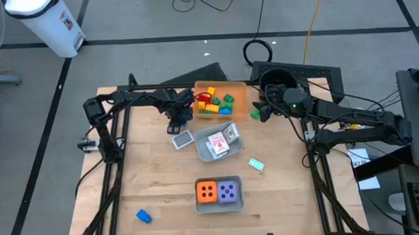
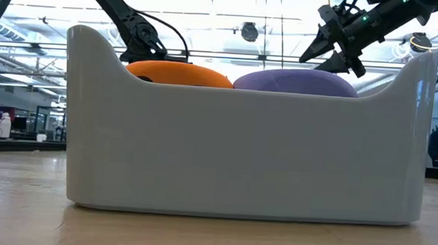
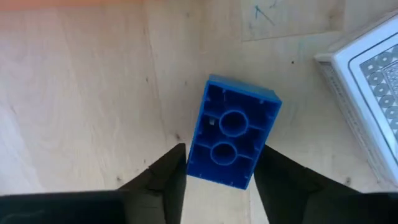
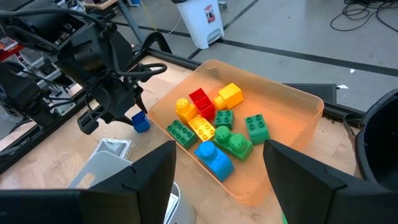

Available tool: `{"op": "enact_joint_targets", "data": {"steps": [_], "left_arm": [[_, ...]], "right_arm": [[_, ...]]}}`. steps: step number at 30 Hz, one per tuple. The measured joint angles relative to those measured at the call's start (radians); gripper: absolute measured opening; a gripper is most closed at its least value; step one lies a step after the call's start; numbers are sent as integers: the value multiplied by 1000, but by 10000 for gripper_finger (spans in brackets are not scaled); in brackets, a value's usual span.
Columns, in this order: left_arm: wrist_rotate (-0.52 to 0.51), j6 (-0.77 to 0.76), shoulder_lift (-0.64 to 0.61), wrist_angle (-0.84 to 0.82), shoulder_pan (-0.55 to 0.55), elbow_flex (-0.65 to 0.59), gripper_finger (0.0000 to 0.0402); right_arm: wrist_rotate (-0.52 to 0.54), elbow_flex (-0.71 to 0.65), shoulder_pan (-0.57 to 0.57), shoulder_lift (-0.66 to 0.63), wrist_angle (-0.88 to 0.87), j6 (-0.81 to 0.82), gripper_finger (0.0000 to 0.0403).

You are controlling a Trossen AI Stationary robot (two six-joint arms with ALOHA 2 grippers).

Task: Pick & Place Toys
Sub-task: Put the blue game piece into the orange bin

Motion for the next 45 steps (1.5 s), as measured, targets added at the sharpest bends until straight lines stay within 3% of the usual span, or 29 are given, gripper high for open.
{"op": "enact_joint_targets", "data": {"steps": [4,10,16,25,29,33,45], "left_arm": [[28,-28,0,0,3,0,143],[42,-169,-13,-55,10,0,155],[171,-239,-71,-94,46,0,139],[353,-324,-256,-48,71,0,150],[512,-452,-358,87,69,0,143],[623,-645,-418,312,46,0,140],[658,-996,-425,804,-95,2,143]], "right_arm": [[0,0,0,0,0,0,238],[0,0,0,0,6,0,238],[1,0,-1,0,33,-9,238],[1,0,0,0,111,-8,238],[-3,0,8,16,236,-26,238],[-114,0,26,81,447,-94,238],[-212,1,105,380,981,-76,238]]}}
